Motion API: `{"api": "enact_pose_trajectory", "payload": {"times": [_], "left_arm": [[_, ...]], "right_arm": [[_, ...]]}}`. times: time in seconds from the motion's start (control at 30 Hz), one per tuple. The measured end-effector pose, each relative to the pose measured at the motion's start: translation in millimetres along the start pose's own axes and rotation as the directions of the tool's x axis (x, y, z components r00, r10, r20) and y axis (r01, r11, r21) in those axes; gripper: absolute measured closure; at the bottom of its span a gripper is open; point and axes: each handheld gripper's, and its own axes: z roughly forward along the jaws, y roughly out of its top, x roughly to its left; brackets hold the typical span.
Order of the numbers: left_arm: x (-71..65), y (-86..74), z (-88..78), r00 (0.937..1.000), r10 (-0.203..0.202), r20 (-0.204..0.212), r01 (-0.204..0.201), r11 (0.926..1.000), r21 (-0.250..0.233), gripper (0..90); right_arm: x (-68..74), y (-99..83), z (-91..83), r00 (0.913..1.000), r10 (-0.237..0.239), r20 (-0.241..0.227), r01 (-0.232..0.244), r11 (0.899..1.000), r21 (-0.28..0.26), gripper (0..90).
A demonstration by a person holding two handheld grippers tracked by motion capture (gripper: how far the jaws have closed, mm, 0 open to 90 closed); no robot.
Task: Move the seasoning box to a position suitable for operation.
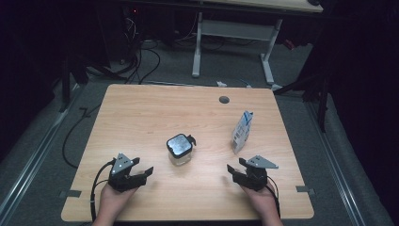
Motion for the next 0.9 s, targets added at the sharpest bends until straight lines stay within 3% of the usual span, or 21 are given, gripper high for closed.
{"api": "enact_pose_trajectory", "payload": {"times": [0.2, 0.33, 0.5, 0.6, 0.73, 0.8, 0.9], "left_arm": [[-0.8, -0.4, 0.1, 0.9999, 0.008, -0.013, -0.008, 1.0, 0.005, 31.6], [-1.4, 1.3, -0.5, 0.9999, 0.004, -0.012, -0.004, 1.0, 0.003, 31.6], [-3.2, 7.8, 3.1, 0.9993, -0.031, -0.021, 0.031, 0.9995, -0.001, 31.0], [-6.6, 10.3, 6.6, 0.9996, -0.014, -0.024, 0.014, 0.9999, 0.009, 30.5], [-12.8, 15.4, 13.4, 0.9991, 0.013, -0.041, -0.012, 0.9998, 0.017, 39.1], [-12.6, 17.7, 16.9, 0.9996, 0.009, -0.026, -0.009, 1.0, 0.005, 46.7], [-12.7, 21.5, 25.8, 0.9971, 0.054, -0.054, -0.054, 0.9985, 0.001, 61.2]], "right_arm": [[0.9, 0.6, -2.5, 0.9999, -0.009, -0.007, 0.009, 1.0, 0.004, 40.6], [0.5, 2.7, -4.7, 0.9991, -0.035, -0.024, 0.034, 0.999, -0.017, 36.7], [1.4, 0.8, -3.2, 0.9971, -0.06, -0.046, 0.06, 0.998, -0.002, 36.1], [1.7, 0.0, -3.0, 0.997, -0.065, -0.043, 0.065, 0.998, -0.002, 37.0], [3.6, -0.7, -3.0, 0.9958, -0.082, -0.041, 0.081, 0.997, -0.014, 37.1], [4.3, -0.3, -1.8, 0.9957, -0.077, -0.052, 0.078, 0.997, 0.006, 36.6], [6.3, 0.1, -0.5, 0.9955, -0.08, -0.051, 0.081, 0.997, 0.013, 32.6]]}}
